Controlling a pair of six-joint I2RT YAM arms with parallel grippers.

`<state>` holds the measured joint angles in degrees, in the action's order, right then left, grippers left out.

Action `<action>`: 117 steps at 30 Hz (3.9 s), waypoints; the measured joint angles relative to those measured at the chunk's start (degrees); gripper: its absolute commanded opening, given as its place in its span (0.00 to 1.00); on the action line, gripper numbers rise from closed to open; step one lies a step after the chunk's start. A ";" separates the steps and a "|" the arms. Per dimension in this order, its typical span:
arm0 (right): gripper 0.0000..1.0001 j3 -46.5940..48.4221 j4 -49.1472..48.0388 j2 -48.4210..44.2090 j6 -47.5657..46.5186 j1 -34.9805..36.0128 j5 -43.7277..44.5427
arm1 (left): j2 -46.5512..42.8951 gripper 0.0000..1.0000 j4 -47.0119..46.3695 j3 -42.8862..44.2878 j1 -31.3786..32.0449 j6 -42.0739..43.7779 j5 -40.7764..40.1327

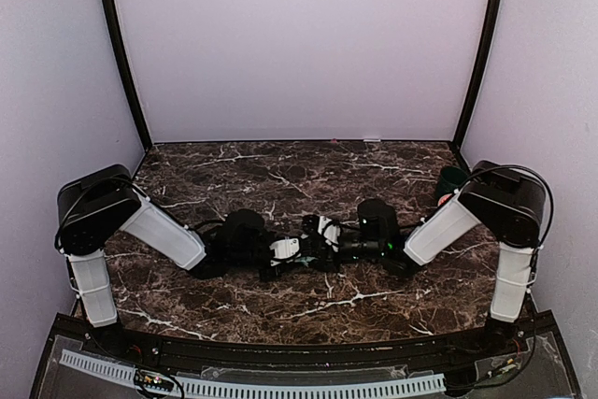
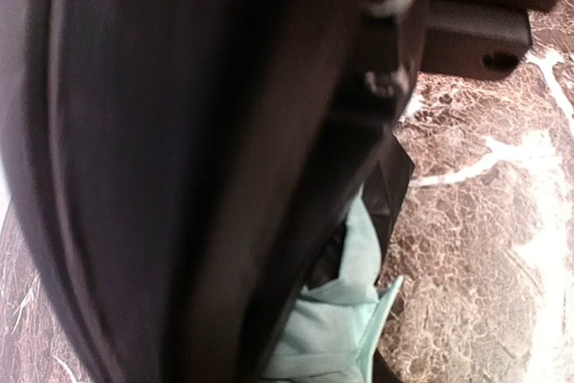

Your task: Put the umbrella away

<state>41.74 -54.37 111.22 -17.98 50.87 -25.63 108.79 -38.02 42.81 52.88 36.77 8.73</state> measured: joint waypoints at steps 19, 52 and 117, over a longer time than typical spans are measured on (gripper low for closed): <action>0.00 -4.50 2.95 -8.07 12.81 -2.29 -6.58 | 0.02 0.00 11.85 6.08 -3.41 -4.55 9.66; 0.00 -2.84 17.62 -12.87 8.70 3.02 3.13 | 17.20 0.00 48.11 33.59 -11.98 -21.20 50.23; 0.00 13.33 33.42 -0.39 4.39 -6.38 -4.79 | -10.32 0.99 -18.84 -10.34 -16.55 -23.12 24.55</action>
<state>55.07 -20.95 110.83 -13.58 44.49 -30.41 98.48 -56.86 32.47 36.34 13.65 33.28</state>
